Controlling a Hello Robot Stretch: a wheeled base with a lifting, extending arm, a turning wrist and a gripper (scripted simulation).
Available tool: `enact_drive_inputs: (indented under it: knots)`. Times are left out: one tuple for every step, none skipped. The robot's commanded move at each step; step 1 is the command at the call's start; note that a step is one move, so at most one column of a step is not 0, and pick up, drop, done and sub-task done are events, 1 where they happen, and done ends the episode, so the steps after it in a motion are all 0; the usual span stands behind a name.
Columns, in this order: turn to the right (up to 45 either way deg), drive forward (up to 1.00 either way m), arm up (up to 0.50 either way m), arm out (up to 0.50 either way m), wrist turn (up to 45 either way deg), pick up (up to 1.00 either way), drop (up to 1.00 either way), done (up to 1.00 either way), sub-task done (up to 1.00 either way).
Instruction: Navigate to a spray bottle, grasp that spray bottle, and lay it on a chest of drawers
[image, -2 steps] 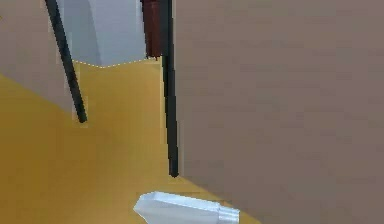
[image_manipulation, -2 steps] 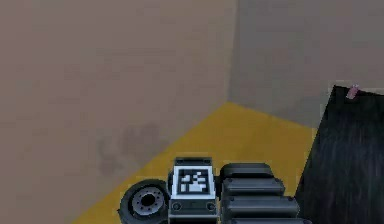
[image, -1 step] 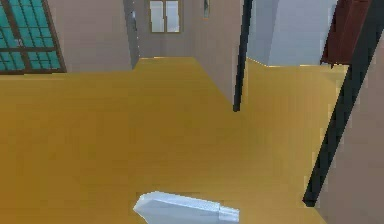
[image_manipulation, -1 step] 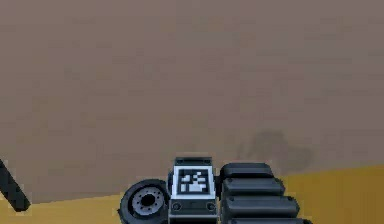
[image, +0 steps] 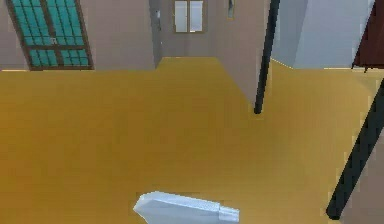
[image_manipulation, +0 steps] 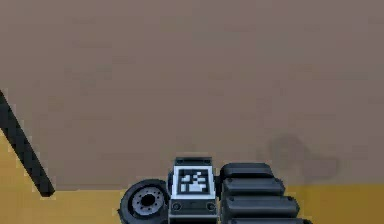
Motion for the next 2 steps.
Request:
enact_drive_inputs:
  knots:
    - [0.0, 0.1, 0.0, 0.0, 0.0, 0.0, 0.0, 0.0, 0.0]
    - [18.0, 0.0, 0.0, 0.0, 0.0, 0.0, 0.0, 0.0, 0.0]
